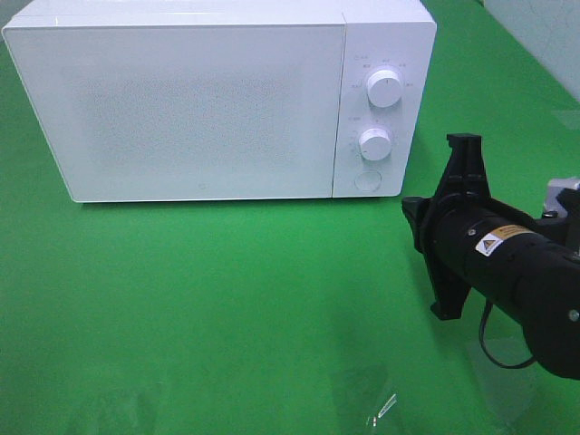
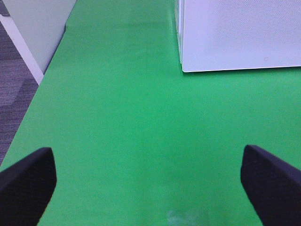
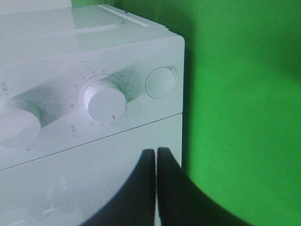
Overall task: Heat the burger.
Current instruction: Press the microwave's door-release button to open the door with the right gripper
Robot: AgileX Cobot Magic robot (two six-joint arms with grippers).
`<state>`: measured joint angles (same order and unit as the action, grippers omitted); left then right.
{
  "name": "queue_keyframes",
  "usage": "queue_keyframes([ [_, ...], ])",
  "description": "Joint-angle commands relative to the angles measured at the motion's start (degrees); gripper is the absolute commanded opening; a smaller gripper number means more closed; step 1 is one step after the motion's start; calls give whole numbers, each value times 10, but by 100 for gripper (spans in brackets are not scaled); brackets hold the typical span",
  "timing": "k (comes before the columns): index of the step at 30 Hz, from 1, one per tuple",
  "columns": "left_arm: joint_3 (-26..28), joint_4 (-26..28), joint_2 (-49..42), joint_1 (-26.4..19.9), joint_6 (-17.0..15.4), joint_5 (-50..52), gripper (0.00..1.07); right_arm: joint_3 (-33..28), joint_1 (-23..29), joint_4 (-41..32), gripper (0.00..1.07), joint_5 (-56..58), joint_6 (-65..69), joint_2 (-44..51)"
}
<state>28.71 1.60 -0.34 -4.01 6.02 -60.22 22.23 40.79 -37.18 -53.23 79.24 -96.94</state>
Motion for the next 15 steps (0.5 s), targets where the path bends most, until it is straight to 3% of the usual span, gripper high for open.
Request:
queue_keyframes([
  [1,-1,1,-10,-2,1,7,100,35,2,2,0,7,28,-38],
  [15,-1,1,-10,-2,1,7,100,129,-14,-22,0,15,49,-135],
])
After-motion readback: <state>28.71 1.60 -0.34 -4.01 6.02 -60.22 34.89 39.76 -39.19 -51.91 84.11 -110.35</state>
